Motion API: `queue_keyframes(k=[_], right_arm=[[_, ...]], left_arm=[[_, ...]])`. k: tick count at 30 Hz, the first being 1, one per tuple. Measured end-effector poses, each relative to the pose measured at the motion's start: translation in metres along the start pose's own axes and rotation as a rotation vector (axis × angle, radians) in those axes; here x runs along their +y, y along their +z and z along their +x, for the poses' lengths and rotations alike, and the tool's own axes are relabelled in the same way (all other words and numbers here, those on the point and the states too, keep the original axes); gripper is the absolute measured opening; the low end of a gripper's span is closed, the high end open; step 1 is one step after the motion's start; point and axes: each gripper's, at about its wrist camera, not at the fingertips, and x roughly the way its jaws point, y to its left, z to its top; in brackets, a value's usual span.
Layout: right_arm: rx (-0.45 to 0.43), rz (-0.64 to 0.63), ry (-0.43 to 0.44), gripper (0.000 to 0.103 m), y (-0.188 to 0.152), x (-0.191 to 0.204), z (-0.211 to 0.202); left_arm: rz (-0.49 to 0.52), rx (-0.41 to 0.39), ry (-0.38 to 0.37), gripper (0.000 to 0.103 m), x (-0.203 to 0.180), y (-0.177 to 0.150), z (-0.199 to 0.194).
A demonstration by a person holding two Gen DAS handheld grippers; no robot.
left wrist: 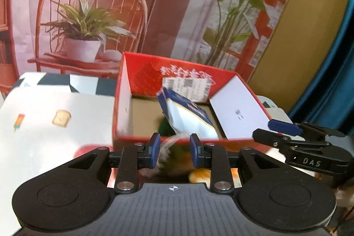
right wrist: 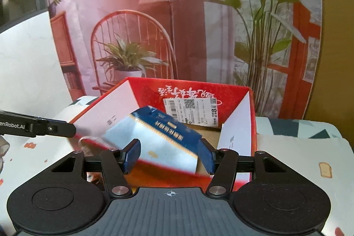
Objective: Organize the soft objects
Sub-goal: 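Close the left gripper on the orange floral pad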
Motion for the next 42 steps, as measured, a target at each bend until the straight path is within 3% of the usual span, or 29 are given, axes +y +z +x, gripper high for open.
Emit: queue_keyframes(k=[11,19,42], right_arm=[[0.104,0.011,0.002,0.055,-0.072,0.018,-0.016],[0.161,0.039,-0.004,0.055,-0.102,0.018,-0.017],[0.157,0.073,0.024,0.057,-0.120,0.016,-0.014]], left_arm=[[-0.024,0.036,-0.024,0.030,-0.013,-0.047,-0.014],[-0.052,0.083,-0.029,0.030,-0.014,-0.070,-0.010],[-0.116,0.139,-0.044,0.030,-0.006,-0.098,0.000]])
